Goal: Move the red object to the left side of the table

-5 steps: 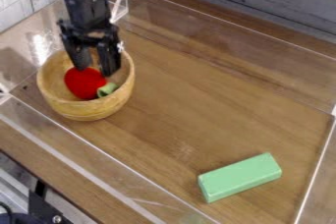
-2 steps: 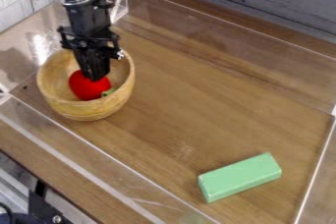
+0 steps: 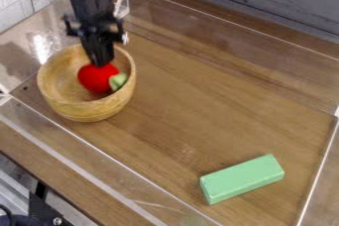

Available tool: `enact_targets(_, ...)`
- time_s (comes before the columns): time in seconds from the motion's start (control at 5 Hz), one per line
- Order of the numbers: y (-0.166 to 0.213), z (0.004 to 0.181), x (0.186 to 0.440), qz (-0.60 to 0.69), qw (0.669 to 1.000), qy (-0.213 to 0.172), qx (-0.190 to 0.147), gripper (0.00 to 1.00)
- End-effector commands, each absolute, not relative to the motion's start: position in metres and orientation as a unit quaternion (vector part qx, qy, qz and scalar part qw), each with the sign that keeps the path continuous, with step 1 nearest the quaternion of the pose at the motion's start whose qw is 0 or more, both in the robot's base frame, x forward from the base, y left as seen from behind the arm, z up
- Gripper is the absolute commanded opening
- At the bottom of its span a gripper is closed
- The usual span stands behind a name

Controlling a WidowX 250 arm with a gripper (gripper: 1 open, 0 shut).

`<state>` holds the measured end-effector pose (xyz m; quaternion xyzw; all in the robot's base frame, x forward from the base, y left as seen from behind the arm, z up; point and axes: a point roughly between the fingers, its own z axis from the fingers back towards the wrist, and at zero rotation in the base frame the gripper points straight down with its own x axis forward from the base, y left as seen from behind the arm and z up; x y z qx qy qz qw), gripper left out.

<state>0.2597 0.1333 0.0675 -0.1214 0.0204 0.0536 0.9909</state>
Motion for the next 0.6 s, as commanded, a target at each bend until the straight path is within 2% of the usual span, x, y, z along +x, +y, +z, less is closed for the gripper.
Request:
enact_targets(0.0, 0.1427, 0.0950, 0.2736, 0.058, 0.992, -0.019, -0.115, 0.00)
enact_targets(0.2, 0.1452, 0.0953, 0.2781, 0.060, 0.990, -0.020, -0.123, 1.00)
enact_targets(0.4, 0.1469, 0.0951, 0.2806, 0.062, 0.990, -0.019, -0.126, 1.00)
